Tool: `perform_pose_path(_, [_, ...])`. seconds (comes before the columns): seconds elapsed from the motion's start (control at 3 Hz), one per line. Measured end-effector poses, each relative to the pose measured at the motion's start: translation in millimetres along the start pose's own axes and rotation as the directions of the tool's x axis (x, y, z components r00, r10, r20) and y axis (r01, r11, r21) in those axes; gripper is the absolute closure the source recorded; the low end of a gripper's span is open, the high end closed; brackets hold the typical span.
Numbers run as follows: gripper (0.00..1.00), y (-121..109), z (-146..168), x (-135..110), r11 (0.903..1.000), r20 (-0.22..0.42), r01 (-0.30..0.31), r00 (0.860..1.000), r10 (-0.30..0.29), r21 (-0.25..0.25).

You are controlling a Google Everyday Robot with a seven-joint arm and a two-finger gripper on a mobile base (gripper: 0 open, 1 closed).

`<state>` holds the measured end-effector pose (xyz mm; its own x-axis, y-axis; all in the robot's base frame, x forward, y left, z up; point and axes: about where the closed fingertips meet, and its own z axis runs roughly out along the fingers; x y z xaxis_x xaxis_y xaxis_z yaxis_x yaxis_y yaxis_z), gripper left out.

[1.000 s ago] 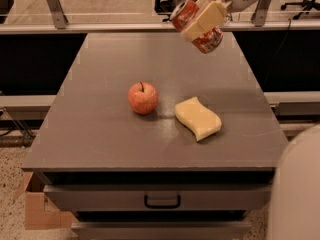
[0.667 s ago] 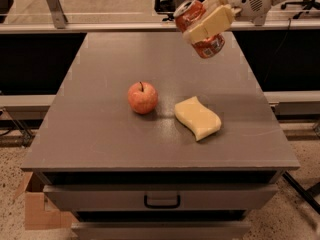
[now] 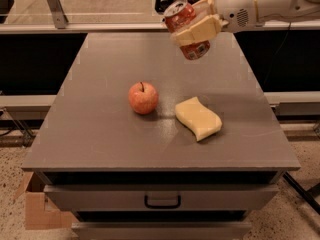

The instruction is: Place coke can upright

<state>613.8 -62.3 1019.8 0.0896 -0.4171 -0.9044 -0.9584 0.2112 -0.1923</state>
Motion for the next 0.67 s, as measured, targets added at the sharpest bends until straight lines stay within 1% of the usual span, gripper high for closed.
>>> perform_pose_path(0.33, [1.0,-13,14,10,0.9968,0.074,-0.064,0.995,0.06,0.048])
perform_pose_path(0.67, [1.0,-20,25,23,0.9885,0.138,-0.135,0.983,0.124,0.069])
